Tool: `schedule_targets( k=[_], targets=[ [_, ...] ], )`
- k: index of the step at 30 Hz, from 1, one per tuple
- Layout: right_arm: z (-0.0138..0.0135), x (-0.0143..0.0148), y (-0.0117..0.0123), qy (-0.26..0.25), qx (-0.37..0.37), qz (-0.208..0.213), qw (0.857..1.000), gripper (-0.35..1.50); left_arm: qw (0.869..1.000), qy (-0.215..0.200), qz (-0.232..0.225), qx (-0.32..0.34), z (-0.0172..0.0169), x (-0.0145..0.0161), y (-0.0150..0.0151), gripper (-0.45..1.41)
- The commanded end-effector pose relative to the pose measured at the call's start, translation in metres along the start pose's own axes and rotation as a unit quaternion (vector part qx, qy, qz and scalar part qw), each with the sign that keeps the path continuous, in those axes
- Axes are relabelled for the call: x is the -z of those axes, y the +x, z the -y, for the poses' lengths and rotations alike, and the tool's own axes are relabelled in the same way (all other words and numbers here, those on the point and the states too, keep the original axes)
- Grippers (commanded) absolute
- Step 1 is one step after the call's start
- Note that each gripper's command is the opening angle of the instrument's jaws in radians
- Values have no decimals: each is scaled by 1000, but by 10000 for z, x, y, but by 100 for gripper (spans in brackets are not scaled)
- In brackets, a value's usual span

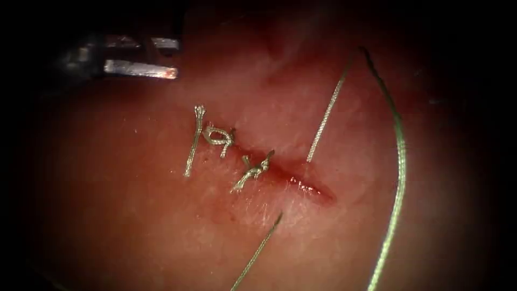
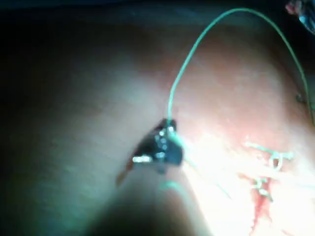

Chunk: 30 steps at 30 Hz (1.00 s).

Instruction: Wound Closure

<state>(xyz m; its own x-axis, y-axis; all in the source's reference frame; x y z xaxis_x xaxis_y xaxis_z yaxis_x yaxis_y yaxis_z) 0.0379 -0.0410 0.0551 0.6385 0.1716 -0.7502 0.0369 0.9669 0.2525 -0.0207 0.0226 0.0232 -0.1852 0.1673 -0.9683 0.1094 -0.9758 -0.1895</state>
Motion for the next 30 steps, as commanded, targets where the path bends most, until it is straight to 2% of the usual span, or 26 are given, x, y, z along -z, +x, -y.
schedule_targets(
  k=[1,4,5,6,7,10,15,19,25,30],
  targets=[
    [15,-13,13,14,5,-6,1000,-35,1000,1,0,0,3,-6,-5,-45],
    [18,-11,25,22,16,-18,999,-35,1000,2,1,0,3,-6,-6,-45],
    [13,-7,27,-2,18,-19,1000,-21,1000,2,1,0,3,-6,-6,-45],
    [0,2,25,-39,20,-18,999,49,1000,2,1,0,3,-6,-6,-45],
    [-9,9,22,-58,21,-18,998,79,1000,2,1,0,3,-6,-6,-45],
    [-30,28,5,-82,16,-10,996,104,1000,2,1,0,3,-6,-6,-45],
    [-60,54,-32,-113,11,0,993,113,1000,2,1,0,3,-6,-6,-45],
    [-84,63,-61,-130,15,6,991,113,1000,3,1,-1,2,-7,-7,-45],
    [-116,50,-86,-156,30,15,987,113,1000,1,2,-1,3,-7,-8,-45],
    [-118,33,-99,-165,41,19,985,115,1000,1,2,-1,2,-6,-7,-45]
  ],
)
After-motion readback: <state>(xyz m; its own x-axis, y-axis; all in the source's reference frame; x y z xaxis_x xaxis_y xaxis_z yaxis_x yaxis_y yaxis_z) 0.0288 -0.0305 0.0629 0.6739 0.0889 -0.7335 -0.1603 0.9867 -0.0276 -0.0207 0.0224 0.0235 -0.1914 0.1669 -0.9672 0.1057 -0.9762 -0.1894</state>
